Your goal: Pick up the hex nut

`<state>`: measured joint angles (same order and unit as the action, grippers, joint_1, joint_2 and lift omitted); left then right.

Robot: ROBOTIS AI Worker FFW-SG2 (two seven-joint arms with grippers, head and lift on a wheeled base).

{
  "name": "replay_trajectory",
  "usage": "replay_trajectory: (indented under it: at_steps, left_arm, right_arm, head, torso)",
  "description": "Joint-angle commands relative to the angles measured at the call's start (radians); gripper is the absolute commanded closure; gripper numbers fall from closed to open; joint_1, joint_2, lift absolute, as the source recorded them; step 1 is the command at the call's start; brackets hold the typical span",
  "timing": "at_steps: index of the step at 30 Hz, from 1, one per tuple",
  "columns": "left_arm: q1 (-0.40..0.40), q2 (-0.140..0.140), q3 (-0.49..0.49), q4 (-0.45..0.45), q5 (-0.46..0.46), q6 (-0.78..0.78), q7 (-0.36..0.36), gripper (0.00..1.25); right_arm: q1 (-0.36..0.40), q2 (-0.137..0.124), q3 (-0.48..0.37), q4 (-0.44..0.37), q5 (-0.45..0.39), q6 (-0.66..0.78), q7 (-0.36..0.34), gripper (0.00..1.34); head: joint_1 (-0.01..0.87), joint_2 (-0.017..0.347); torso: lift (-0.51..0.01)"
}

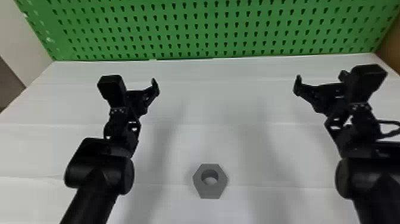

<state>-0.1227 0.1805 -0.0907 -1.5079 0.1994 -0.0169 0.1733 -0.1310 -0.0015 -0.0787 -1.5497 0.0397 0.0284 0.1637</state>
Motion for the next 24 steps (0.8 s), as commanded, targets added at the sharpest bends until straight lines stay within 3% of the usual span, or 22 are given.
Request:
replay_trajectory:
  at_steps: [1, 18, 24]
  left_arm:
    - [0.0, 0.001, 0.0, 0.0, 0.0, 0.0, 0.0, 0.08]
    - [0.0, 0.001, 0.002, 0.0, 0.002, 0.0, 0.0, 0.08]
    - [0.0, 0.001, 0.002, 0.0, 0.002, 0.0, 0.0, 0.08]
  right_arm:
    - [0.001, 0.002, 0.003, -0.001, 0.0, 0.004, 0.0, 0.0]
    - [0.007, 0.002, 0.011, -0.01, 0.0, 0.036, 0.0, 0.0]
    - [0.01, 0.002, 0.03, -0.089, 0.022, 0.142, 0.0, 0.0]
  head:
    - [0.785, 0.149]
    - [0.785, 0.149]
    - [0.785, 0.149]
  torso:
    - [-0.081]
    - [-0.081]
    - [-0.081]
